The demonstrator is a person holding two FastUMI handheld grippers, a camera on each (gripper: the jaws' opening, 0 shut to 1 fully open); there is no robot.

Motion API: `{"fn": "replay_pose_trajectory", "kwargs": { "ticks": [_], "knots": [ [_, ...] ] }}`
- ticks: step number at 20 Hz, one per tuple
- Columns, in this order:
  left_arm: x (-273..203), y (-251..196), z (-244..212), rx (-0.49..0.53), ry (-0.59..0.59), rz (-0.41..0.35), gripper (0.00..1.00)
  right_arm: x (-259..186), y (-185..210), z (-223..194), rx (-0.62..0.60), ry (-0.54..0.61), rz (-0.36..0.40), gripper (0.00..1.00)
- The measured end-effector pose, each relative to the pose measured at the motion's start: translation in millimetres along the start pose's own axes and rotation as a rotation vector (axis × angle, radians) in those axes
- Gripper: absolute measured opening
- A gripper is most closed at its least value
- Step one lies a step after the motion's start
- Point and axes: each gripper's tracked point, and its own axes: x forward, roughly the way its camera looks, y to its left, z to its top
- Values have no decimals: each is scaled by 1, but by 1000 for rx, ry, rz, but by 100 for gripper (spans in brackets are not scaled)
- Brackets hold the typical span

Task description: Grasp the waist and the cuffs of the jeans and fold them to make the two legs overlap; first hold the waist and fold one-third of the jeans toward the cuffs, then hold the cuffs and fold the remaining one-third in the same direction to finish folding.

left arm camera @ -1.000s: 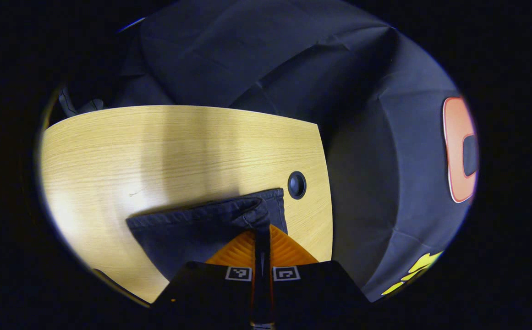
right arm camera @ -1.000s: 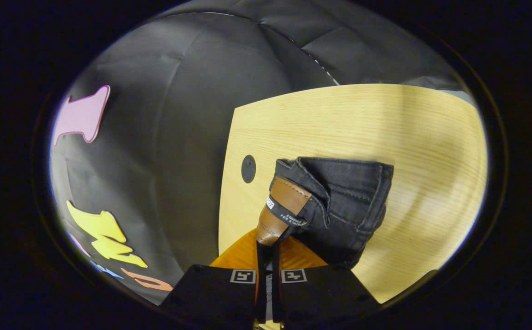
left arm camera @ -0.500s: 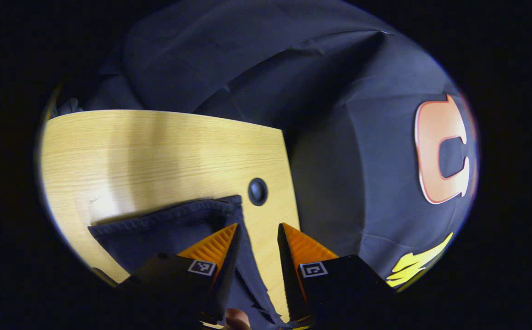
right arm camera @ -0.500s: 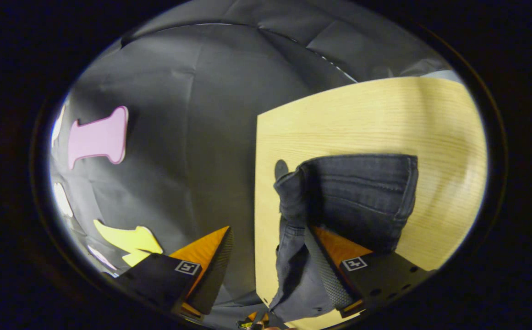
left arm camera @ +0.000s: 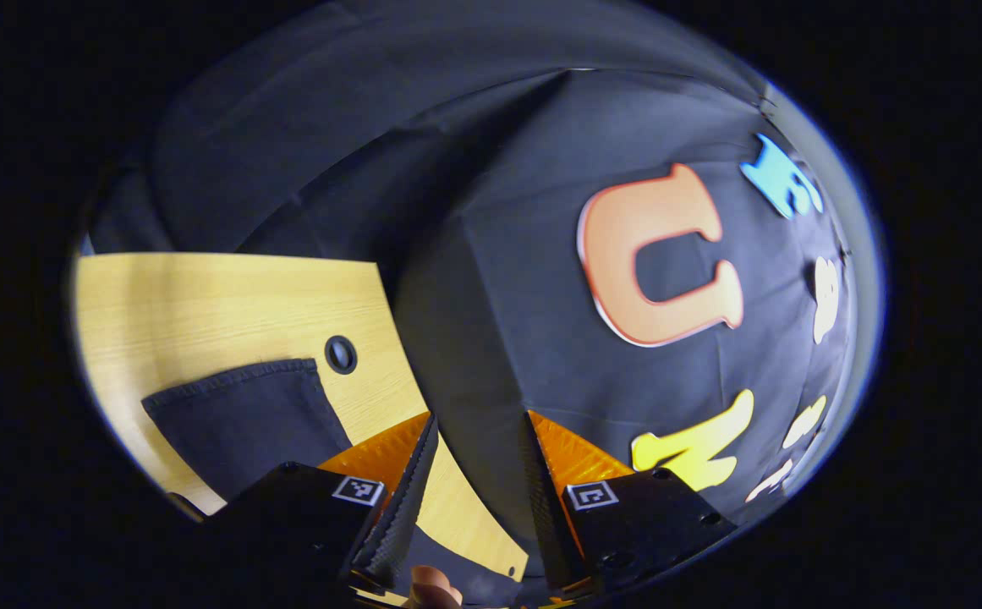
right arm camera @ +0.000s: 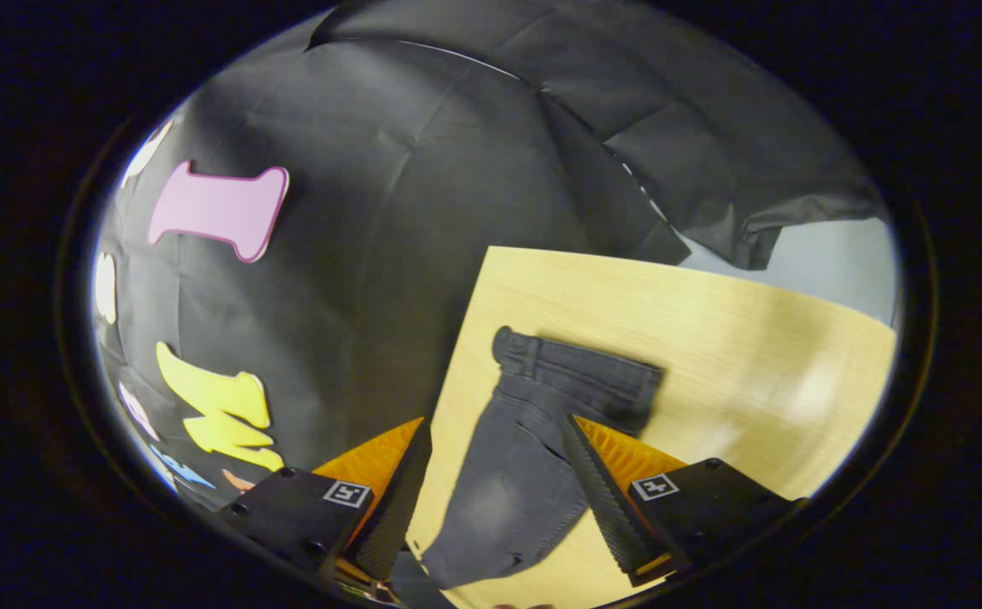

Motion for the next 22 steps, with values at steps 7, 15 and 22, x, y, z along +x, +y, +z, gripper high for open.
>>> {"fn": "replay_pose_trajectory", "kwargs": {
  "ticks": [7,15,22],
  "knots": [
    [-80,-66,7,738,-183,23,88,-23,-64,-16,-143,-17,-159,97],
    [-131,-113,-61,1290,-296,-30,100,5,-70,-25,-50,1,-134,97],
    [-159,-108,-131,1299,-156,-89,99,48,-49,-44,37,36,-53,92]
  ]
}}
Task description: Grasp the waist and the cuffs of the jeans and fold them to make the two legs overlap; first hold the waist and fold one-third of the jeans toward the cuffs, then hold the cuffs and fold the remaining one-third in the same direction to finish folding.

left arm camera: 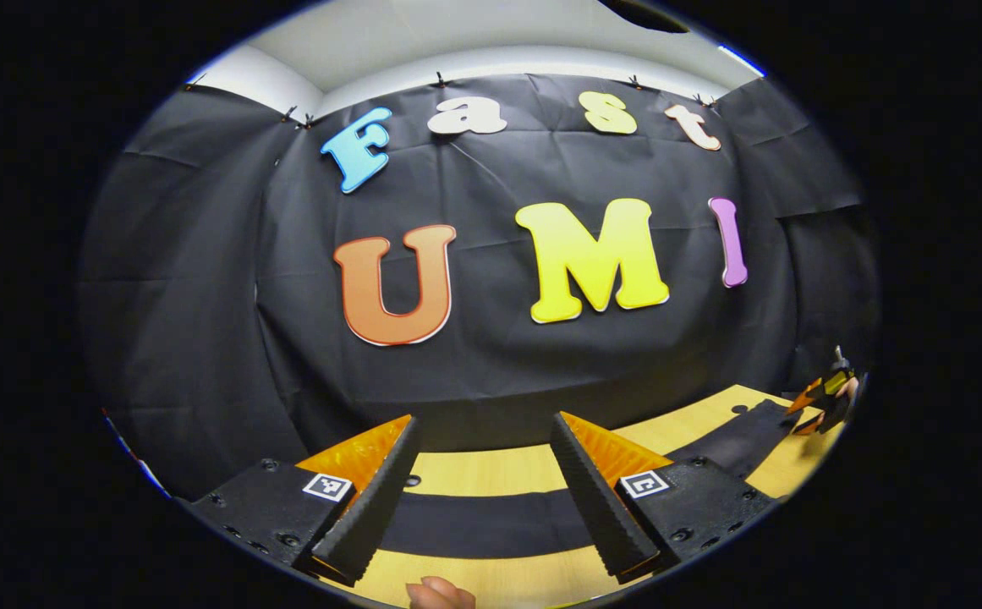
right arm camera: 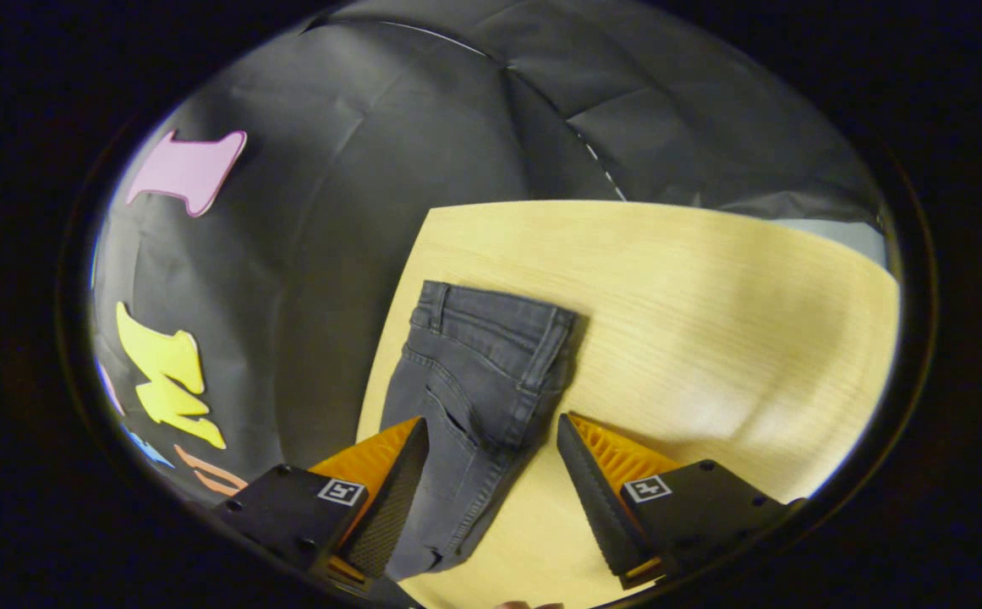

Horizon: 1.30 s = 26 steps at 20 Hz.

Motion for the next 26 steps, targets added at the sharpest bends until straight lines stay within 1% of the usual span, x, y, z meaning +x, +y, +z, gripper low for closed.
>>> {"fn": "replay_pose_trajectory", "kwargs": {
  "ticks": [1,2,3,4,5,6,7,8,9,10,11,12,13,15,17,21,22,23,24,25,26],
  "knots": [
    [-3,-4,1,-4,6,-8,99,5,3,0,20,-3,12,94],
    [-5,-10,-1,-10,14,-14,94,9,3,3,36,-20,14,96],
    [-8,-15,-1,-20,24,-23,94,13,-5,3,33,-22,-15,91],
    [-11,-22,-3,-33,34,-38,99,17,-15,3,18,-35,-55,71],
    [-14,-31,-3,-47,38,-52,94,17,-20,6,16,-37,-60,50],
    [-18,-37,-3,-57,43,-71,94,21,-18,2,5,-38,-71,29],
    [-21,-45,1,-67,35,-91,94,20,-18,2,-15,-47,-72,18],
    [-24,-51,4,-77,25,-105,99,19,-18,2,-48,-55,-83,17],
    [-25,-55,8,-83,19,-113,94,18,-18,4,-95,-67,-104,9],
    [-27,-58,8,-86,16,-122,94,18,-17,1,-143,-84,-124,9],
    [-28,-59,11,-85,16,-124,99,18,-16,2,-176,-96,-142,4],
    [-30,-58,13,-79,11,-121,99,16,-14,1,-207,-107,-155,4],
    [-31,-54,17,-68,1,-107,99,12,-11,2,-231,-118,-160,4],
    [-32,-36,23,-30,-22,-43,99,2,3,3,-287,-144,-155,3],
    [-36,-27,26,-18,-35,-11,99,-10,28,0,-403,-182,-146,3],
    [-43,-18,28,-64,-41,18,99,-41,81,-16,-688,-257,-119,3],
    [-45,-16,27,-69,-38,27,94,-46,96,-23,-754,-274,-108,0],
    [-46,-13,26,-74,-37,33,99,-54,112,-31,-813,-286,-92,0],
    [-49,-12,25,-81,-36,37,99,-62,130,-42,-861,-295,-71,3],
    [-51,-10,24,-89,-33,44,94,-72,140,-49,-901,-302,-49,0],
    [-53,-7,23,-96,-33,52,99,-83,151,-59,-935,-305,-25,0]
  ]
}}
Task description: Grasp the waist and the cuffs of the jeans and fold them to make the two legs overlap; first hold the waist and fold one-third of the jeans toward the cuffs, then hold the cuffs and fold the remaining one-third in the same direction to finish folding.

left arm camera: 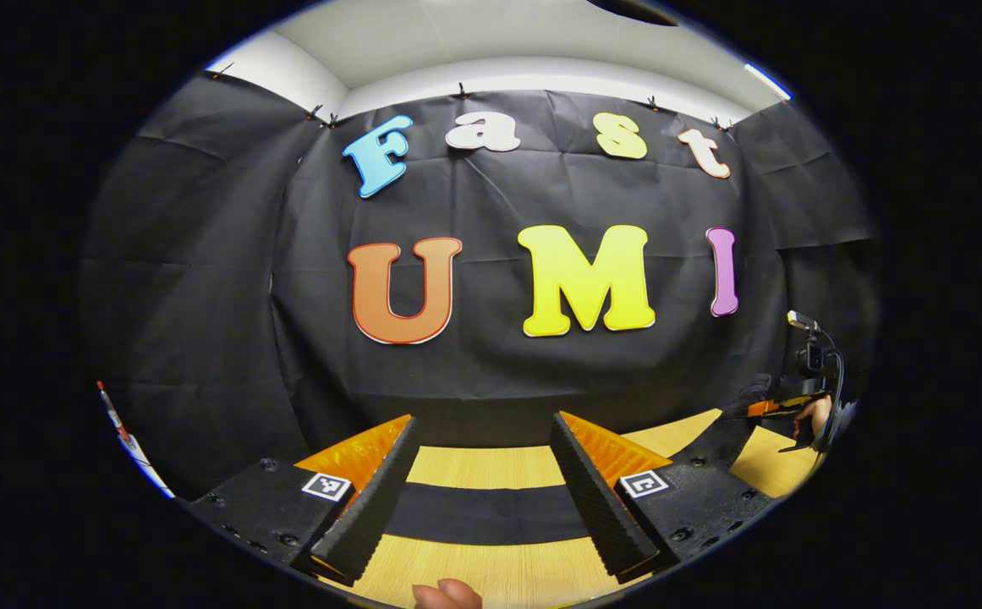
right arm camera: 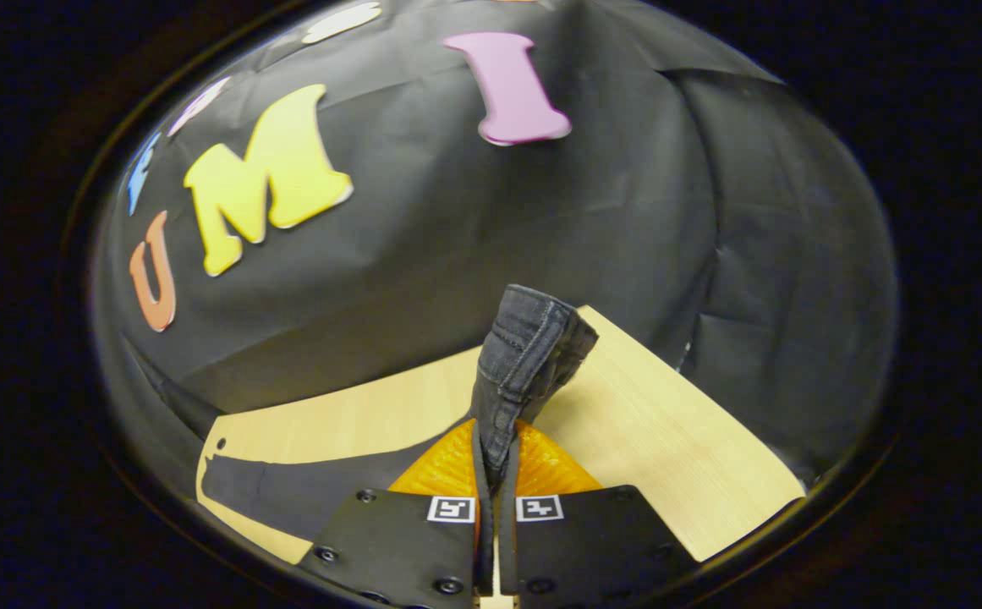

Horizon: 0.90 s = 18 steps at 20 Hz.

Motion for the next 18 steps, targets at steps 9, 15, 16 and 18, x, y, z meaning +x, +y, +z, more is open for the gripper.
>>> {"fn": "replay_pose_trajectory", "kwargs": {
  "ticks": [9,15,16,18],
  "knots": [
    [-21,42,0,2,8,97,99,-66,29,28,-146,-69,198,4],
    [-37,70,-6,23,27,167,99,-65,37,15,-241,-16,318,3],
    [-41,74,-7,21,29,178,99,-63,37,11,-253,0,334,3],
    [-46,83,-10,20,39,201,99,-59,34,5,-305,23,345,3]
  ]
}}
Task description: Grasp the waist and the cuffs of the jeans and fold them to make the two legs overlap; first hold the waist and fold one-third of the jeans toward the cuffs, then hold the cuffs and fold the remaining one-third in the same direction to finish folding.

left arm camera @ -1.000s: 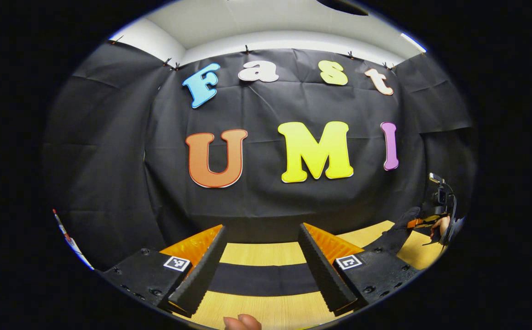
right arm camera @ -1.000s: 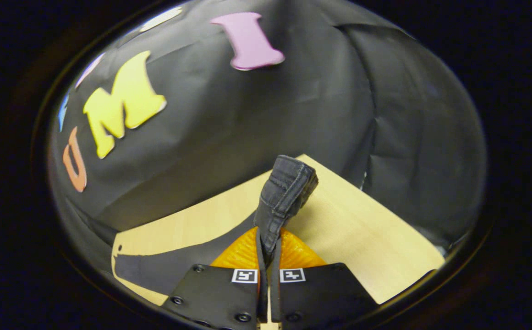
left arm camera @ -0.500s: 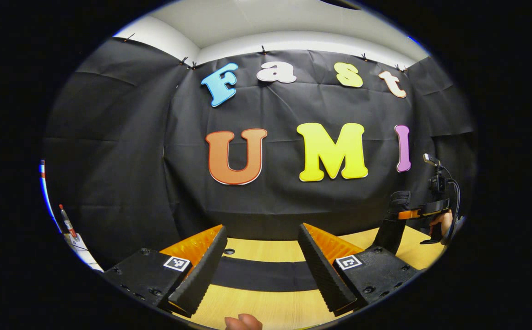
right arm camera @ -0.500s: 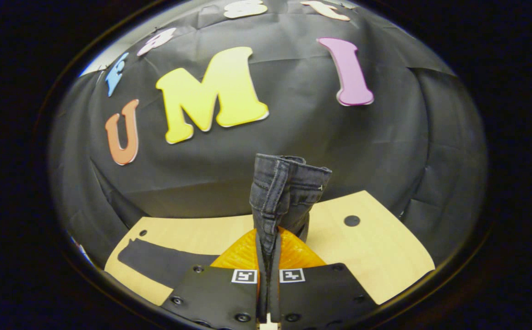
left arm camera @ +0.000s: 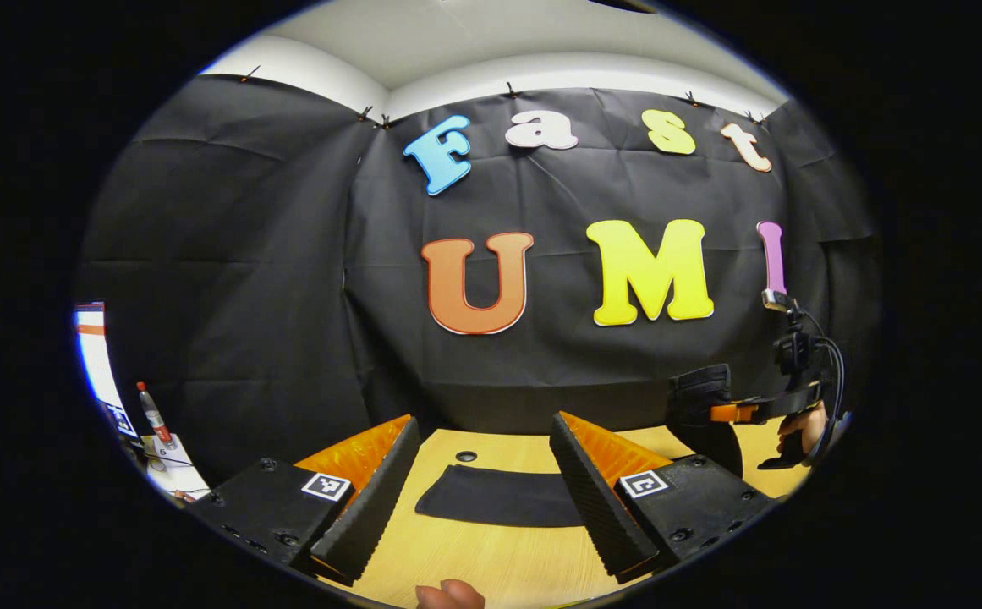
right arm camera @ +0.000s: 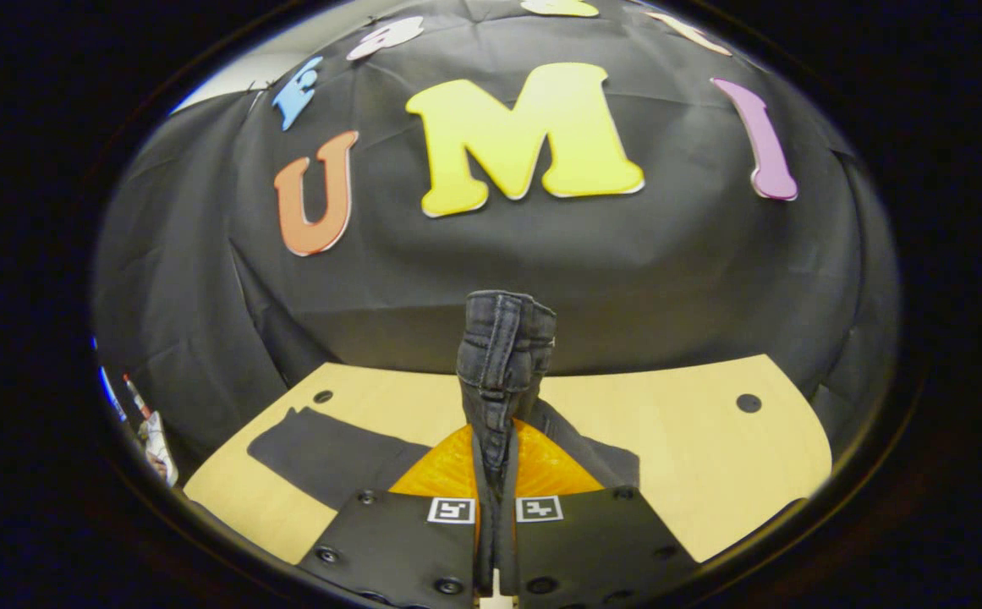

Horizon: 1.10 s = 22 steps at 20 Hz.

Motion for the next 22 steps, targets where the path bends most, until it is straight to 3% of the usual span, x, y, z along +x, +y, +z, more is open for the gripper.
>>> {"fn": "replay_pose_trajectory", "kwargs": {
  "ticks": [9,13,14,19,20,21,22],
  "knots": [
    [-14,39,-6,7,28,106,99,-3,-2,-20,-219,193,44,3],
    [-14,47,1,-10,10,130,99,-9,2,-8,-239,237,71,10],
    [-13,47,0,-8,8,130,99,-9,5,-7,-198,250,118,14],
    [-6,44,4,0,-3,118,99,-13,6,-2,-192,248,174,89],
    [-5,42,4,-2,-4,114,94,-16,11,4,-193,233,185,96],
    [-4,41,4,-5,-4,110,94,-21,12,10,-204,214,189,94],
    [-2,40,1,-9,0,107,99,-20,14,14,-209,199,195,99]
  ]
}}
